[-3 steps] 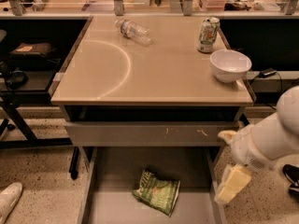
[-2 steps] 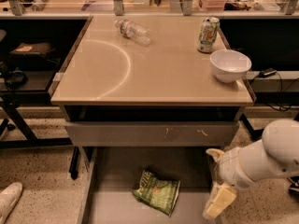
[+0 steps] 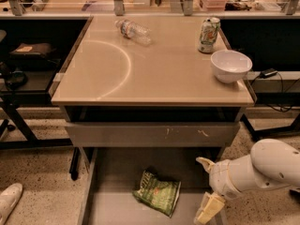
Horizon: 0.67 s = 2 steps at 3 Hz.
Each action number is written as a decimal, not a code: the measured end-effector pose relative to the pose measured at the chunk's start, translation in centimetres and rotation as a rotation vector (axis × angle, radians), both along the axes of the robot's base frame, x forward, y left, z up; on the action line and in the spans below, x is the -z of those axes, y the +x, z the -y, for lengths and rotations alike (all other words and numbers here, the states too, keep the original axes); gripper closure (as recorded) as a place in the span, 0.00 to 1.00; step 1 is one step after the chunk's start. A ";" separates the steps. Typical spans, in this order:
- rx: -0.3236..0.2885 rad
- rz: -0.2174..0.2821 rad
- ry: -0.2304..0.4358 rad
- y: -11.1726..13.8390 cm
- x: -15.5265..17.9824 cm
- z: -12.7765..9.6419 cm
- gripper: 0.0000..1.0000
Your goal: Pick green jalapeno chip bag from middle drawer and place on counter
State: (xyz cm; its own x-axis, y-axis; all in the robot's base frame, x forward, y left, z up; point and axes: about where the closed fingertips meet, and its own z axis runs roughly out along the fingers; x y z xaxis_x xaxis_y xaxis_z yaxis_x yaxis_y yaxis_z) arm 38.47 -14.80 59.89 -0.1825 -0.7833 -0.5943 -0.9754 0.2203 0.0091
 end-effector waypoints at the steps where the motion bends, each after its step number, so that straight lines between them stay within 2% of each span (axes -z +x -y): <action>1: -0.009 0.007 0.003 -0.1 1.4 -0.4 0.00; 2: 0.001 0.018 0.019 -0.1 6.5 -1.1 0.00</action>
Offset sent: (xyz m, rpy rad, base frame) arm 0.0247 0.0139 -0.1497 0.0512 -0.0905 -0.0956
